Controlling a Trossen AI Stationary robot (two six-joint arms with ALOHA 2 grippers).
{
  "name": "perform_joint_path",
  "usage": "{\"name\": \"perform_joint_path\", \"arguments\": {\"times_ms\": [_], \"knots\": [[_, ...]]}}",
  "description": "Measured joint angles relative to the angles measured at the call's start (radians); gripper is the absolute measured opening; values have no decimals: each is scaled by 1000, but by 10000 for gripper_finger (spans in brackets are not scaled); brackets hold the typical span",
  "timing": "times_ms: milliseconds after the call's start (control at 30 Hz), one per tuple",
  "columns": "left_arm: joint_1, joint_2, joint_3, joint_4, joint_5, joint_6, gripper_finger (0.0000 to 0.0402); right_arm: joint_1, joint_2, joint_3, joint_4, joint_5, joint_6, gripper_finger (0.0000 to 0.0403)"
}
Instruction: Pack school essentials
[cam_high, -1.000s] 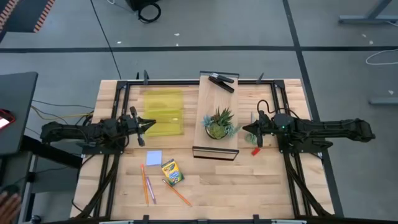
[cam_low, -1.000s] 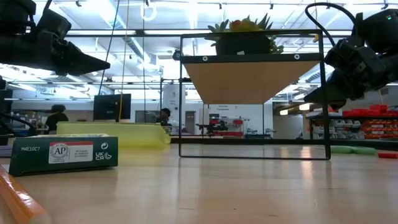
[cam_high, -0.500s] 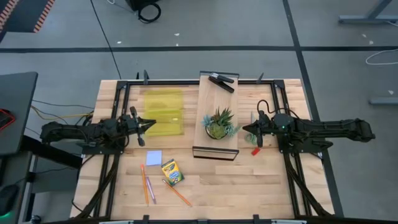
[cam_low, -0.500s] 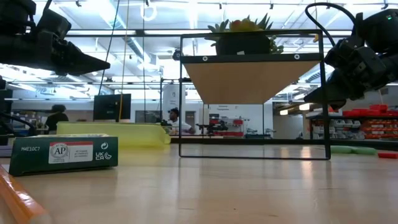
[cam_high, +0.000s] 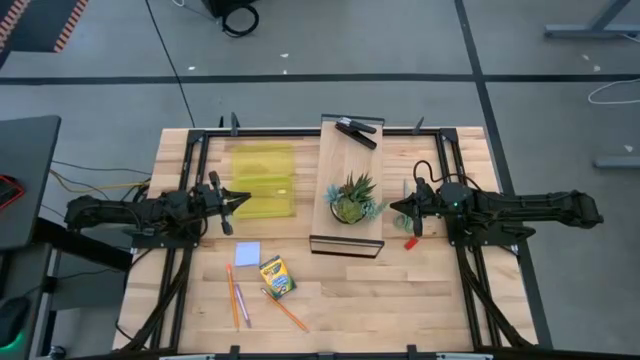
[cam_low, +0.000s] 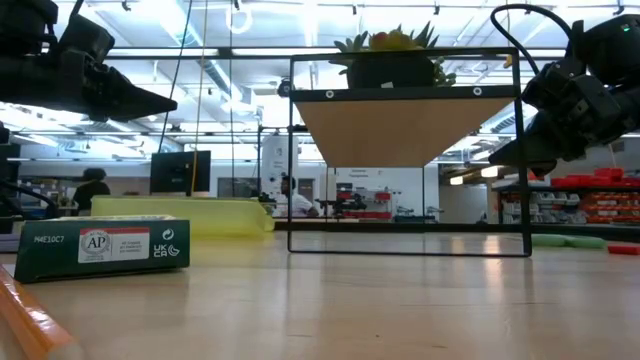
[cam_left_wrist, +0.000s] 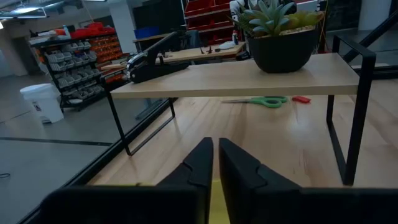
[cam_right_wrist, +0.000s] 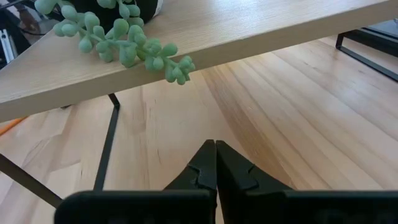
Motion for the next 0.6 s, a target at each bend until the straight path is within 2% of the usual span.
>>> {"name": "perform_joint_path", "arguments": {"times_ms": [367, 600], "knots": [[0, 0, 0, 0, 0, 0, 28, 0, 0, 0, 0, 0, 0, 8], [0, 0, 0, 0, 0, 0, 37, 0, 0, 0, 0, 0, 0, 8]]}}
